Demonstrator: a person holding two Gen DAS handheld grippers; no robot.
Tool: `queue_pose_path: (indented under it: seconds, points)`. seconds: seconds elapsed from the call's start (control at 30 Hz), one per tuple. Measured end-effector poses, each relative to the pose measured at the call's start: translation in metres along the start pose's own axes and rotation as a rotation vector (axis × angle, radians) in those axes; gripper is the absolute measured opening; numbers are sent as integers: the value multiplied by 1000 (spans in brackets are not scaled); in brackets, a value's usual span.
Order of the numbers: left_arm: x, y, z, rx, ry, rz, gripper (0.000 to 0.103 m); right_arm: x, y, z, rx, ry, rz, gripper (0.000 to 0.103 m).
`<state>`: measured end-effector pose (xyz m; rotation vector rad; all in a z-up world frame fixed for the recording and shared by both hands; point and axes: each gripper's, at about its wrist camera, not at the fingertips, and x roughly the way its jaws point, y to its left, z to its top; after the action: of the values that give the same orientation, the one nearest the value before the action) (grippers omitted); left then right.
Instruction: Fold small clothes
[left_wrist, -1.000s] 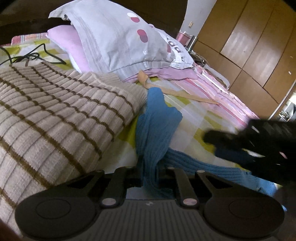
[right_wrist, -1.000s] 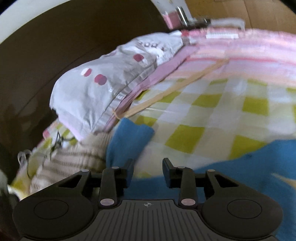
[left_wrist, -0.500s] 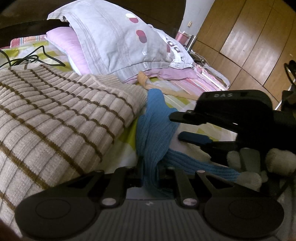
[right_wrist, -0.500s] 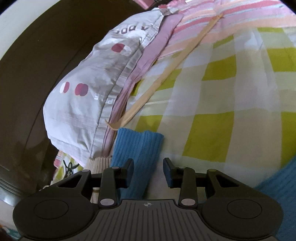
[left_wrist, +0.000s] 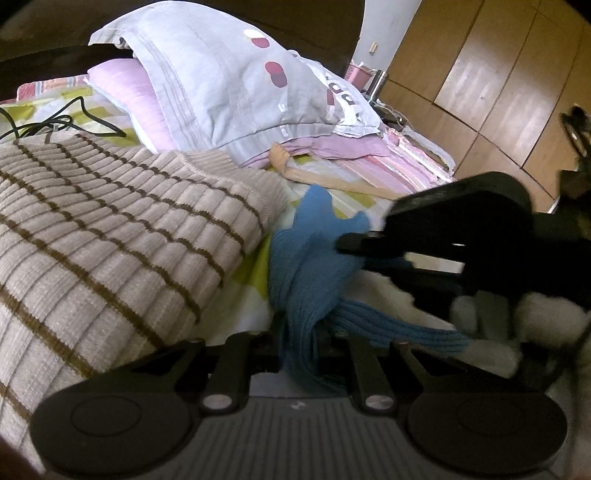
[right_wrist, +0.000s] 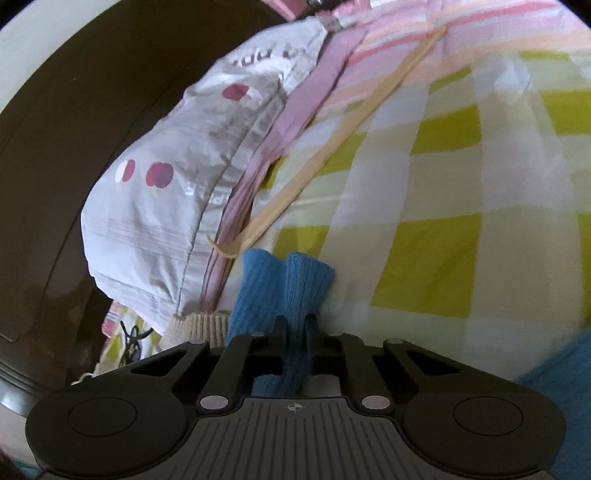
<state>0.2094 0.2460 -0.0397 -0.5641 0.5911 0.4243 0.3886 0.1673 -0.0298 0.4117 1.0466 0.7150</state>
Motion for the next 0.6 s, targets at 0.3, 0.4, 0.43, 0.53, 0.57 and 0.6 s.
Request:
queue_pose_path:
  seconds: [0.3,0.4,0.43,0.53,0.57,0.6]
  points:
    - [-8,-13,-5,43,-26,-61,37,-83,-11,11,11,-157,9,9]
    - [-11,-20,-7,64,-30,-97,40,-112,-20,15,18,-198,-4,9]
    - [-11,-23,-8,72,-29,-110,41,-122,-24,16,24,-212,-11,9]
    - [-12,-33,-12,113,-22,-132,41,-150,-36,16,35,-253,-38,9]
    - [-13,-37,-14,131,-23,-139,41,-159,-40,16,41,-266,-44,9]
    - [-14,-41,-16,150,-28,-145,41,-167,-43,16,48,-280,-50,9]
